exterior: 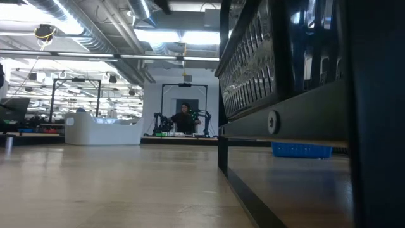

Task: Stack baskets on shelf by color
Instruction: Stack the top black bin on top of the black bin on the shelf

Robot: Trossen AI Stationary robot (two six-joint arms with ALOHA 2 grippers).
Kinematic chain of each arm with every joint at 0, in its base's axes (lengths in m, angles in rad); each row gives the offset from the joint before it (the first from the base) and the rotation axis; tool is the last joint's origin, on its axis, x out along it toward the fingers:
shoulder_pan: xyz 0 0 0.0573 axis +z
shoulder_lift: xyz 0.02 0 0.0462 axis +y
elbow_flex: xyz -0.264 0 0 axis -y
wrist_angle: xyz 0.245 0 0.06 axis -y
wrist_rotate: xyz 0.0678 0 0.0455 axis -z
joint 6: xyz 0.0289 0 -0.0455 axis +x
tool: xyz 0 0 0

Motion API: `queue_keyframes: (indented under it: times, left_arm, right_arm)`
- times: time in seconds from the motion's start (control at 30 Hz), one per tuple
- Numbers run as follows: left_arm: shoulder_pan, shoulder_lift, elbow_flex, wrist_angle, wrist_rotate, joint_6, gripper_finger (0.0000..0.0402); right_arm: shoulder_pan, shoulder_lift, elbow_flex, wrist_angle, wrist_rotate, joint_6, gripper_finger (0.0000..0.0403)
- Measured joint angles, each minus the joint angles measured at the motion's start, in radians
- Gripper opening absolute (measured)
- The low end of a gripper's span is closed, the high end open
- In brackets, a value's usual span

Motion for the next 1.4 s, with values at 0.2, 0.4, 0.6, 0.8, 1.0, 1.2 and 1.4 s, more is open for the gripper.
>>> queue_keyframes:
  times: [0.2,0.4,0.6,0.8,1.0,1.2,1.4]
  left_arm:
    - [0.0,-0.039,0.0,-0.083,-0.019,-0.046,0.0043]
    - [0.0,-0.053,0.002,-0.136,-0.022,-0.045,0.0043]
    - [0.0,-0.051,0.001,-0.168,-0.021,-0.043,0.0043]
    - [0.0,-0.051,0.001,-0.166,-0.02,-0.012,0.0043]
    - [0.0,-0.051,0.001,-0.165,-0.02,-0.009,0.0043]
    - [0.0,-0.051,0.001,-0.165,-0.02,-0.01,0.0043]
    - [0.0,-0.051,0.001,-0.165,-0.02,-0.011,0.0043]
  right_arm:
    - [0.088,-0.001,0.033,-0.046,-0.138,0.329,0.0002]
    - [0.163,0.009,0.024,-0.068,-0.341,0.66,0.0002]
    - [0.251,0.08,0.023,-0.145,-0.57,0.937,0.0002]
    - [0.316,0.188,0.021,-0.065,-0.62,1.012,0.0002]
    - [0.35,0.304,0.021,-0.047,-0.704,1.035,0.0002]
    - [0.362,0.363,0.021,0.053,-0.701,1.031,0.0003]
    - [0.369,0.392,0.021,0.109,-0.695,1.033,0.0003]
